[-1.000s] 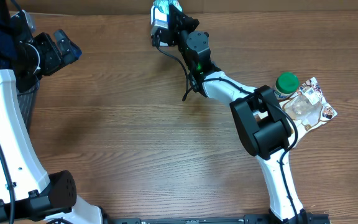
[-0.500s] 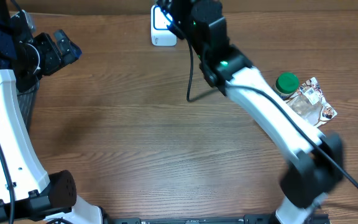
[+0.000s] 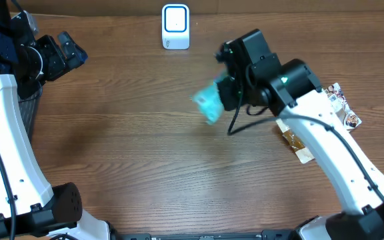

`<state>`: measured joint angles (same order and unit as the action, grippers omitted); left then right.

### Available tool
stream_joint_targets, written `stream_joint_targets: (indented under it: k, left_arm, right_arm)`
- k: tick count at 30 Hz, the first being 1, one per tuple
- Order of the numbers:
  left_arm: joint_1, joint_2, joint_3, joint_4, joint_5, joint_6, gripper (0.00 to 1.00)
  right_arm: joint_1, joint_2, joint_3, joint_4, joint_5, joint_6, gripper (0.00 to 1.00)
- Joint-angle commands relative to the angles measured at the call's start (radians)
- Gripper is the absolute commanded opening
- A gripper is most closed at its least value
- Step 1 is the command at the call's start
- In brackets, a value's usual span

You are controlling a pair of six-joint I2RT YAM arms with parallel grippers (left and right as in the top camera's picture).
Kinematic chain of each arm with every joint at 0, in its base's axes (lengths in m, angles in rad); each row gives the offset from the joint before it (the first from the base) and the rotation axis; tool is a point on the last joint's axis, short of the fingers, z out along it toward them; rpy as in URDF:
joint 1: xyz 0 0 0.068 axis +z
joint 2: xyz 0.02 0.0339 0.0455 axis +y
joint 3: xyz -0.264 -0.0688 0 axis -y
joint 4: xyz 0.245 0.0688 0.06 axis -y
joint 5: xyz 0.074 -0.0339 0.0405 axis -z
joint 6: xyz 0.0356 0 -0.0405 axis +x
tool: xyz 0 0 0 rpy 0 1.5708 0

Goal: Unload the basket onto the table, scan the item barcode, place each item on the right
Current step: 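Carry the tissue pack right and release it beside the snack bag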

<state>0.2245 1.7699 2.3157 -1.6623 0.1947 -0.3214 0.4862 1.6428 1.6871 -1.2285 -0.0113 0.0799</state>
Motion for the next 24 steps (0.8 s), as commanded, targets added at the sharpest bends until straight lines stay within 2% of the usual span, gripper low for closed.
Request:
stream_joint_targets:
  k: [1, 14, 16, 18, 20, 21, 22, 24]
  left_arm:
    - [0.002, 0.009, 0.003, -0.002, 0.005, 0.011, 0.99]
    - [0.002, 0.009, 0.003, -0.002, 0.005, 0.011, 1.0]
    - [0.002, 0.009, 0.003, -0.002, 0.005, 0.011, 1.0]
    - [0.002, 0.009, 0.003, -0.002, 0.005, 0.011, 1.0]
    - [0.002, 0.009, 0.003, -0.002, 0.005, 0.011, 0.99]
    - [0.002, 0.009, 0.003, -0.002, 0.005, 0.011, 1.0]
    - [0.002, 0.009, 0.003, -0.002, 0.005, 0.011, 1.0]
    - [0.002, 0.009, 0.003, -0.002, 0.005, 0.011, 1.0]
  right_arm:
    - [-0.092, 0.036, -0.058, -0.049, 0.145, 0.074, 0.04]
    - [-0.298, 0.158, -0.235, 0.048, 0.256, 0.068, 0.05]
    - [-0.309, 0.161, -0.235, 0.06, 0.257, 0.06, 0.16]
    - [-0.313, 0.161, -0.235, 0.065, 0.259, 0.043, 0.17]
    - [-0.314, 0.161, -0.235, 0.071, 0.265, 0.043, 0.24]
    - [-0.314, 0.161, -0.235, 0.073, 0.265, 0.044, 0.44]
    - [-0.314, 0.161, -0.234, 0.076, 0.265, 0.05, 0.55]
    - [-0.314, 0.16, -0.229, 0.074, 0.262, 0.077, 0.61]
